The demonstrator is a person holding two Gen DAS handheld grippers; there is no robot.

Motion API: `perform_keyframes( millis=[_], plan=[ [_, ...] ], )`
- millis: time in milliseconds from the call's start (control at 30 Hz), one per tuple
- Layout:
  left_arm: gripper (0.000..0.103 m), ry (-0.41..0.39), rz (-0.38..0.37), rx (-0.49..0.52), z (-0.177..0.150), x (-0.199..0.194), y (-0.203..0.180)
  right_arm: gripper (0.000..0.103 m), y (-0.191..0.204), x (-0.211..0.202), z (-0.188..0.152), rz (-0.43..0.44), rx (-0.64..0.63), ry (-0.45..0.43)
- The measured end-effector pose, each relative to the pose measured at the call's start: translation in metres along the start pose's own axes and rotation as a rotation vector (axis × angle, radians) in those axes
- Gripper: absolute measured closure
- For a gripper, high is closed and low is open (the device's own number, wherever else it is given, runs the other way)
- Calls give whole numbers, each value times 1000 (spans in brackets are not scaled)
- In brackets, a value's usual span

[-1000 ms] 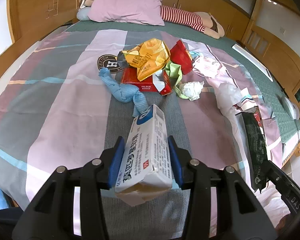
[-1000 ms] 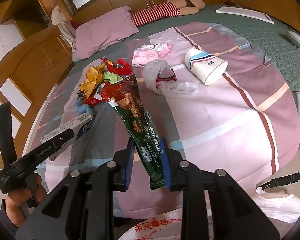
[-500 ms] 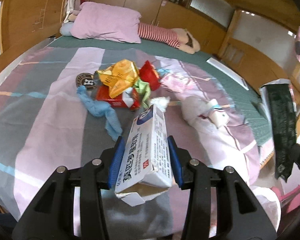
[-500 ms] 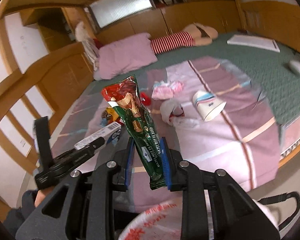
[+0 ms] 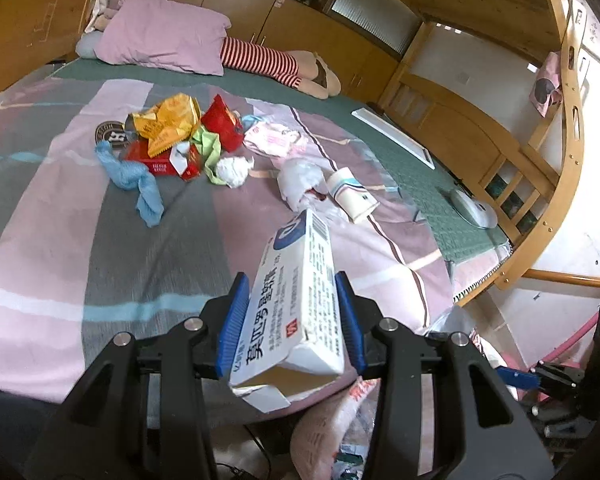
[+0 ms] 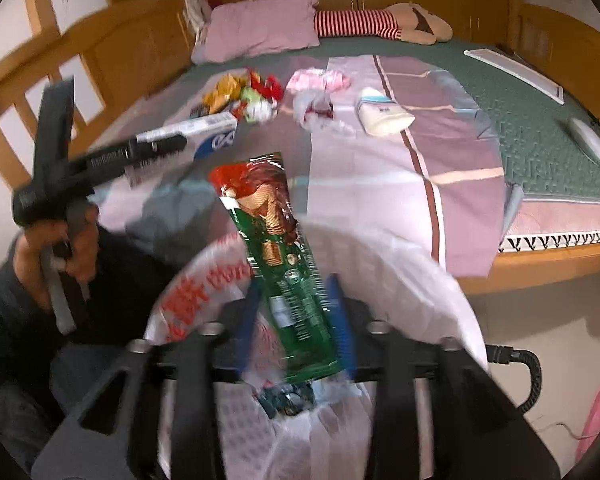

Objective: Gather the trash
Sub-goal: 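Lower the green wrapper into the white bag and open the right gripper, then move the ointment box over the white bag and open the left gripper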

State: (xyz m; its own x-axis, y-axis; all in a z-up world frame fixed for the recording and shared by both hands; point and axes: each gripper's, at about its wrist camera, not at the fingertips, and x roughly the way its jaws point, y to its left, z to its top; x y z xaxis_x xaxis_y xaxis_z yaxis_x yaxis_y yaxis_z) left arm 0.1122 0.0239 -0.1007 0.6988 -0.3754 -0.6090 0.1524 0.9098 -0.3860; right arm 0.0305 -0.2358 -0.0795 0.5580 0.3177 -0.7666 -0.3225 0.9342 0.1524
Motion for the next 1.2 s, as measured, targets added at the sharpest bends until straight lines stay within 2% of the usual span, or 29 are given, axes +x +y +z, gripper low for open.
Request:
perform_keyframes(
  millis=[33, 67, 200, 333, 467, 533, 567, 667, 767, 867, 933, 1067, 1200],
  plan=[
    [59, 4, -4, -4, -2, -1, 0, 33, 0, -5, -1, 4, 11, -21],
    [59, 6, -10, -7, -4, -1, -1, 29, -1, -13, -1, 17, 30, -53],
    [59, 25, -50, -5, -11, -2, -5, 25, -8, -46, 1, 10, 87, -176],
    [59, 54, -152, 0, -27, -8, -20, 22, -30, -69, 0, -9, 190, -272],
    [59, 106, -325, 126, -48, -12, -54, 22, -48, -77, -2, 32, 300, -301],
    [56, 144, -380, 217, -59, -14, -73, 22, -50, -77, -2, 54, 327, -307],
    [52, 167, -397, 256, -64, -13, -81, 22, -49, -77, -3, 58, 331, -308],
    [15, 198, -382, 295, -71, -10, -92, 22, -45, -76, -3, 77, 331, -307],
    [10, 209, -370, 252, -70, -5, -87, 22, -41, -69, -2, 90, 329, -290],
    [7, 202, -311, 183, -63, -3, -73, 22, -37, -63, -1, 98, 337, -269],
    [7, 160, -263, 135, -59, -7, -62, 22, -32, -60, 1, 86, 334, -258],
    [5, 42, -185, 39, -50, -20, -41, 17, -19, -50, 6, 4, 303, -226],
    [4, 24, -164, -44, -44, -22, -26, 17, -14, -41, 8, 21, 314, -203]
  ],
)
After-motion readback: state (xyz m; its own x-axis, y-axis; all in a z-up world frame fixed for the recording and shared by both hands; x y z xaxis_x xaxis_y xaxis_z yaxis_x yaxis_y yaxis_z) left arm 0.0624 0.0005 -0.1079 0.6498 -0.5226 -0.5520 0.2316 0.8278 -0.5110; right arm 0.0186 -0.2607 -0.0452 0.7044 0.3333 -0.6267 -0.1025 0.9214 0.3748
